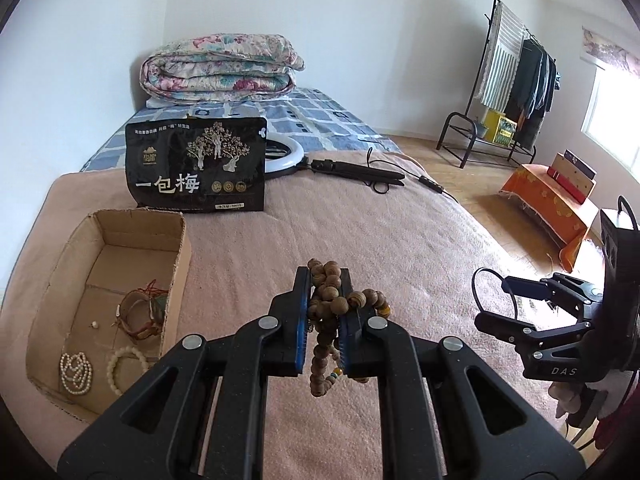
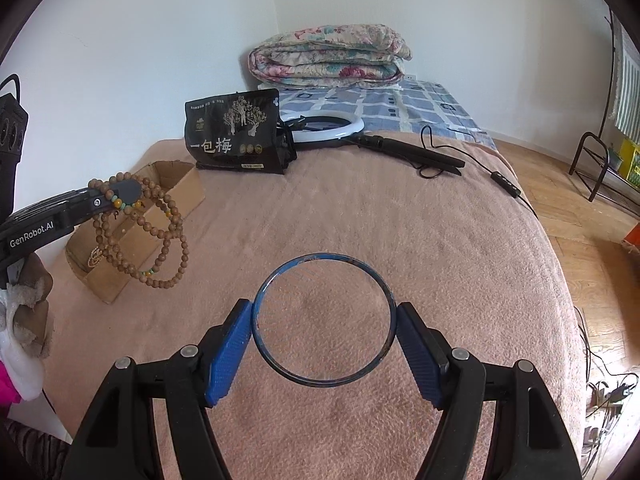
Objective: Organize jewelry
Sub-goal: 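Carry the bead strand in the left tool and bangle in the right tool to the box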
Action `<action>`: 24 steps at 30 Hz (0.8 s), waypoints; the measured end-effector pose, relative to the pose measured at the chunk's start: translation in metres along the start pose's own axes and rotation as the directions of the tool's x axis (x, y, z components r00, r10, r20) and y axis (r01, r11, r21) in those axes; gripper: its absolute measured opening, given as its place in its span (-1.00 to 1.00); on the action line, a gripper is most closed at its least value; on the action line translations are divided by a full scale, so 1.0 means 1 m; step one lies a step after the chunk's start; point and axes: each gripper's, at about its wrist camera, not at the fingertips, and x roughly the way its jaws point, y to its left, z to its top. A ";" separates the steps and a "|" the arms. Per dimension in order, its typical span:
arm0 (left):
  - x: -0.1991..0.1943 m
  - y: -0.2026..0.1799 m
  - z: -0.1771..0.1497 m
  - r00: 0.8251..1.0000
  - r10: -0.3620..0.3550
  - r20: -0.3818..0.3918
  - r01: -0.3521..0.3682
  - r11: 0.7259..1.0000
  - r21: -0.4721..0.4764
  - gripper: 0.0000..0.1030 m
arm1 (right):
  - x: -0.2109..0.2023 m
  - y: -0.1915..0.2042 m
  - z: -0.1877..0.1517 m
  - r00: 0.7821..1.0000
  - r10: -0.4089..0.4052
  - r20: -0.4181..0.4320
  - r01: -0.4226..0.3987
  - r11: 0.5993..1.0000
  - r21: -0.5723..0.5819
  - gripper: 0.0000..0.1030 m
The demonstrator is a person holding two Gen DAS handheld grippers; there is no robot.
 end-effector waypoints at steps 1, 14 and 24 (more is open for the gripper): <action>-0.005 0.002 0.001 1.000 0.002 0.006 -0.002 1.000 -0.002 -0.80 | -0.003 0.002 0.001 1.000 0.000 0.003 0.000 1.000 -0.002 0.44; -0.053 0.053 0.004 0.995 0.081 0.051 -0.079 0.996 -0.030 -0.80 | -0.015 0.040 0.019 0.999 0.032 0.034 -0.030 0.999 -0.043 0.44; -0.074 0.110 0.004 0.985 0.158 0.074 -0.153 0.986 -0.066 -0.80 | 0.003 0.088 0.047 0.995 0.085 0.046 -0.081 0.993 -0.091 0.44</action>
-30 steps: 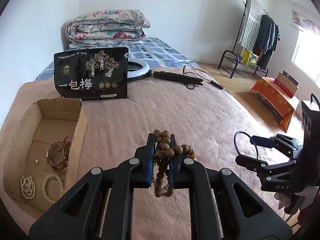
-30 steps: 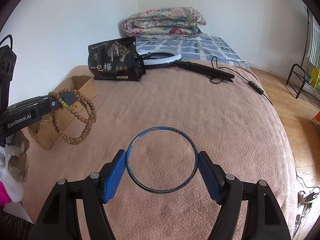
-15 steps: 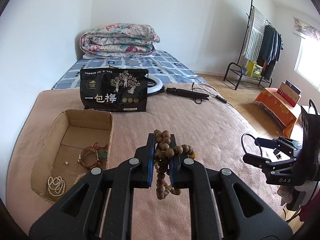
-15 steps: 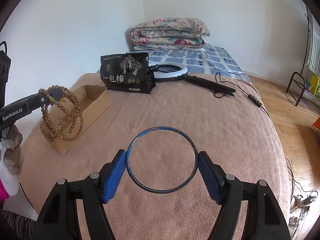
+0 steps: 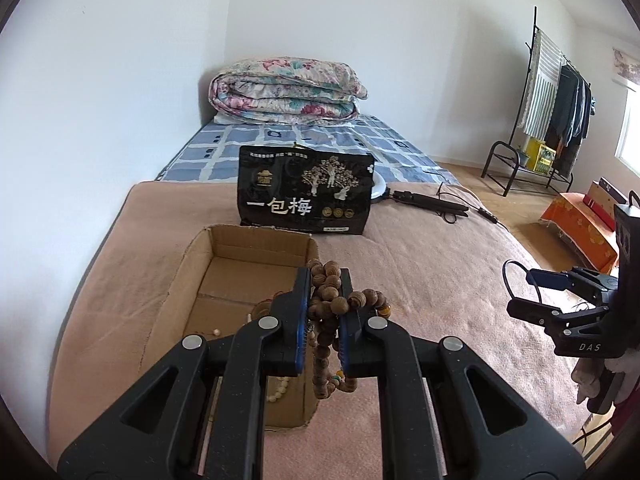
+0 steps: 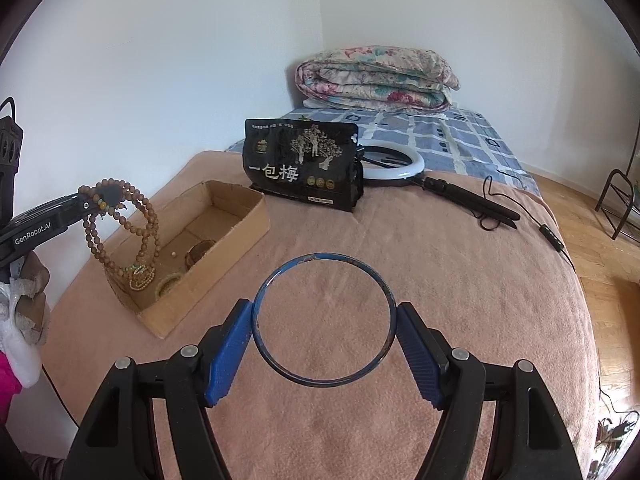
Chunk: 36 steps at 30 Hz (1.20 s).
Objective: Organize jewelry
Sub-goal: 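Carry the bead strand in the left tool and bangle in the right tool to the box, then open the right tool to drop the bangle in the box while the left tool releases the bead strand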
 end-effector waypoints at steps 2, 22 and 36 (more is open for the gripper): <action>-0.001 0.011 0.000 1.000 0.014 0.004 -0.014 1.000 -0.005 -0.80 | 0.007 0.010 0.008 1.000 0.014 0.003 -0.014 1.000 -0.009 0.44; 0.004 0.082 -0.005 0.998 0.059 0.011 -0.059 0.997 -0.045 -0.80 | 0.099 0.095 0.076 0.989 0.147 -0.014 -0.147 0.988 -0.046 0.44; 0.018 0.093 -0.008 0.999 0.035 0.013 -0.035 0.999 -0.027 -0.80 | 0.161 0.119 0.099 0.982 0.186 -0.039 -0.186 0.982 -0.013 0.44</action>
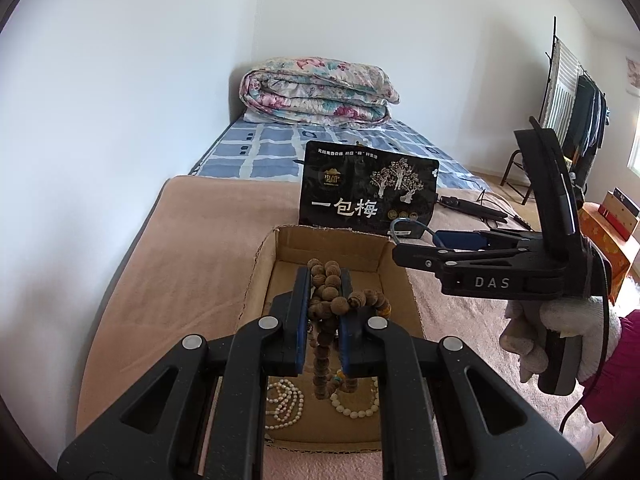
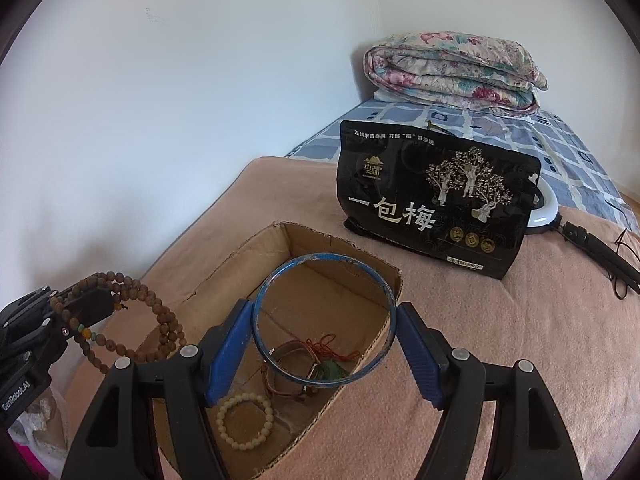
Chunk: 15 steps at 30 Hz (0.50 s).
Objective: Organize jewelry
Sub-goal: 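Open the right tool to drop the bangle in the box while the left tool releases the bead strand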
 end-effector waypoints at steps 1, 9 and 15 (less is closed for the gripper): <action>0.001 0.000 0.000 1.000 -0.001 -0.002 0.001 1.000 0.000 -0.80 | 0.004 0.001 0.001 1.000 0.003 -0.002 -0.003 1.000 0.002 0.44; 0.008 0.008 -0.002 1.000 -0.005 -0.013 0.005 1.000 0.000 -0.80 | 0.030 0.007 0.011 1.000 0.006 -0.014 -0.006 1.000 0.008 0.44; 0.014 0.013 -0.001 1.000 -0.008 -0.023 0.008 1.000 -0.008 -0.80 | 0.039 0.008 0.015 1.000 0.004 -0.017 -0.004 1.000 0.021 0.45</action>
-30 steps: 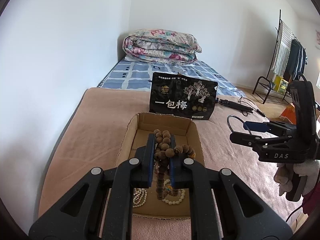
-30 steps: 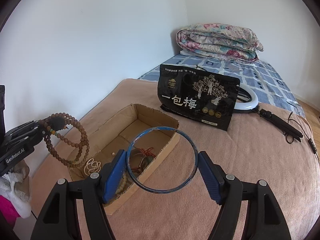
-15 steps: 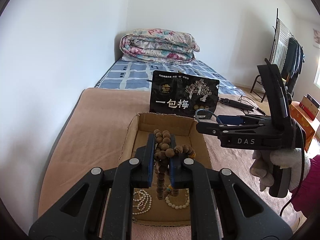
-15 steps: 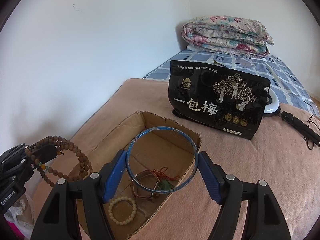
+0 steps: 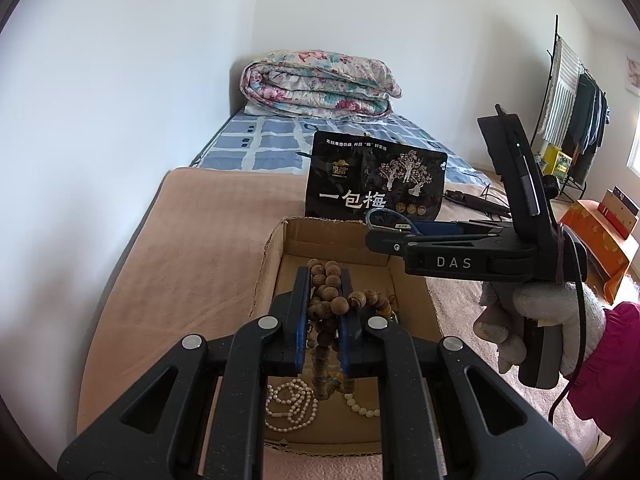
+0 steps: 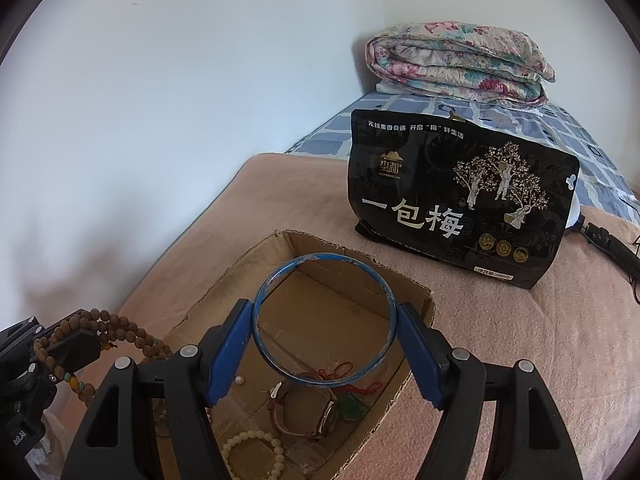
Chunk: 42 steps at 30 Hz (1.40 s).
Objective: Organize jewelry
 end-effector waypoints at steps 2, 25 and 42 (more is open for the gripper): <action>0.002 0.001 0.000 1.000 -0.006 -0.007 0.006 1.000 -0.005 -0.80 | 0.001 0.001 0.000 1.000 -0.005 -0.002 0.005 1.000 -0.005 0.45; -0.015 -0.008 0.000 0.999 0.016 0.042 -0.016 1.000 0.003 0.17 | -0.021 0.003 0.001 0.997 -0.074 0.036 0.074 0.997 -0.004 0.80; -0.071 -0.040 0.020 0.993 0.042 0.110 -0.046 0.998 0.036 0.17 | -0.092 0.006 0.003 0.989 -0.091 0.113 0.094 0.995 -0.022 0.80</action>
